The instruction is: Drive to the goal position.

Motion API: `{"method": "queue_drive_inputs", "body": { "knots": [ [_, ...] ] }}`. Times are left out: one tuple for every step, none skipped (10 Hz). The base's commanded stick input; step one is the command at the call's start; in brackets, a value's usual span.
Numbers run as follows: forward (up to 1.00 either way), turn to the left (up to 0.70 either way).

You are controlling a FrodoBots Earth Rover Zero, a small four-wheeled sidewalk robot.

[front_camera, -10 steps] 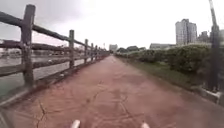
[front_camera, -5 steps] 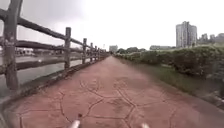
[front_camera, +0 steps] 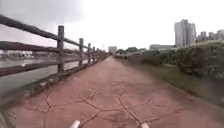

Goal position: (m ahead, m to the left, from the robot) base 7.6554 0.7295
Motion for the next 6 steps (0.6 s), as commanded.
{"method": "queue_drive_inputs", "body": {
  "knots": [
    [0.70, 0.00],
    [0.70, 0.00],
    [0.70, 0.00],
    [0.70, 0.00],
    [0.70, 0.00],
    [0.70, 0.00]
  ]
}}
